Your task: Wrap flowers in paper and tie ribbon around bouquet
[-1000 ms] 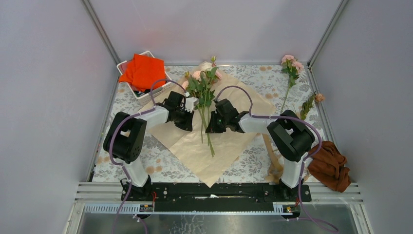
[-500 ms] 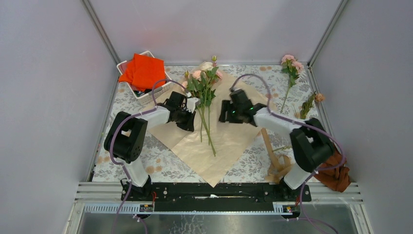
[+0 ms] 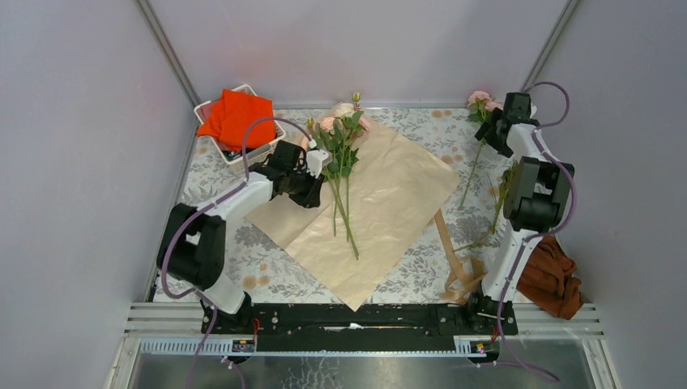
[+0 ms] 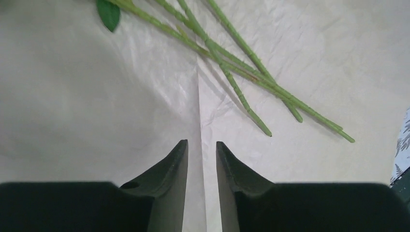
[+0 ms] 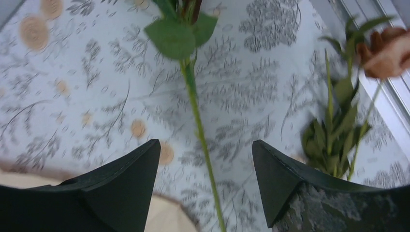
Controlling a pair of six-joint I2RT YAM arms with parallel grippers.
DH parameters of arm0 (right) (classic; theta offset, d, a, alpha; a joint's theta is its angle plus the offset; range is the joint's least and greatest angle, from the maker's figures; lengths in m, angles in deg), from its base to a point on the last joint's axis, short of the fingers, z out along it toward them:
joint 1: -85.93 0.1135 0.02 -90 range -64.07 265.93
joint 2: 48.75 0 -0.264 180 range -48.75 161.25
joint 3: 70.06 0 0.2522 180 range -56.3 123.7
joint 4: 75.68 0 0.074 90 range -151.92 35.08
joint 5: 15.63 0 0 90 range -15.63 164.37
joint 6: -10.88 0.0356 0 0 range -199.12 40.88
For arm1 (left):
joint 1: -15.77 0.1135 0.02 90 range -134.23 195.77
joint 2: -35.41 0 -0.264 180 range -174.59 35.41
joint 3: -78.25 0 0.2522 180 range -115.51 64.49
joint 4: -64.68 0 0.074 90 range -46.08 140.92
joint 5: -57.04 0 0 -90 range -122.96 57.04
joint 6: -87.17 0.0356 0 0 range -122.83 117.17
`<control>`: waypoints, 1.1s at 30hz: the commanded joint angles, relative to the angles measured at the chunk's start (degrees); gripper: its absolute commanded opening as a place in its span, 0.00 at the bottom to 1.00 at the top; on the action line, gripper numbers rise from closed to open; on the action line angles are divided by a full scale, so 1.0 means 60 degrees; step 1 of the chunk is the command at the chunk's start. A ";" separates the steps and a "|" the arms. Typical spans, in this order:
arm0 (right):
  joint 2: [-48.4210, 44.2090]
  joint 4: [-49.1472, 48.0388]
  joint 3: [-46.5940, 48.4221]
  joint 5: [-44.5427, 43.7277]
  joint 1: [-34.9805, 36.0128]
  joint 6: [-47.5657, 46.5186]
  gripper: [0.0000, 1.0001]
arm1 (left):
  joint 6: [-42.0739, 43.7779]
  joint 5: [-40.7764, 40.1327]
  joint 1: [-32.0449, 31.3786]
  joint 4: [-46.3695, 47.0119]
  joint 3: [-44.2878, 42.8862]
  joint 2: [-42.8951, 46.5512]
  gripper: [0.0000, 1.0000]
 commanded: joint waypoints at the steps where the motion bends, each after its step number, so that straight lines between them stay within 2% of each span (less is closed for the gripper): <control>1: 0.1828 0.1812 0.2735 0.0337 0.0048 -0.0656 0.77 | 0.0771 -0.0410 0.0099 -0.0594 -0.0574 0.0789 0.35; 4: 0.2907 0.2312 0.4168 0.0809 0.0051 -0.0744 0.74 | 0.0939 -0.0498 0.0208 -0.0857 -0.0751 0.0959 0.37; 8: 0.3856 0.2653 0.5046 0.0828 0.0049 -0.0895 0.65 | 0.1007 -0.0414 0.0355 -0.0986 -0.0660 0.1189 0.37; 12: 0.4332 0.3102 0.5305 0.0861 0.0047 -0.1175 0.45 | 0.1112 -0.0344 0.0433 -0.0986 -0.0508 0.1386 0.38; 14: 0.4049 0.2952 0.4959 0.0753 0.0041 -0.1404 0.28 | 0.1095 -0.0367 0.0500 -0.1021 -0.0598 0.1430 0.38; 16: 0.3495 0.2606 0.4428 0.0434 0.0043 -0.1583 0.06 | 0.1078 -0.0324 0.0570 -0.1138 -0.0703 0.1490 0.38; 17: 0.3136 0.2450 0.4211 0.0187 0.0048 -0.1670 0.00 | 0.1088 -0.0287 0.0604 -0.1203 -0.0749 0.1527 0.38; 23: 0.0470 0.1671 0.3197 -0.1825 0.0050 -0.1915 0.00 | 0.1222 -0.0265 0.0870 -0.1235 -0.0739 0.1918 0.39; 29: -0.3091 0.0381 0.1331 -0.1476 0.0257 -0.1605 0.00 | 0.1284 -0.0168 0.1094 -0.1323 -0.0675 0.2110 0.39; 33: -0.4613 -0.0077 0.0527 -0.1487 0.1630 -0.1801 0.00 | 0.1291 -0.0125 0.1223 -0.1357 -0.0644 0.2204 0.39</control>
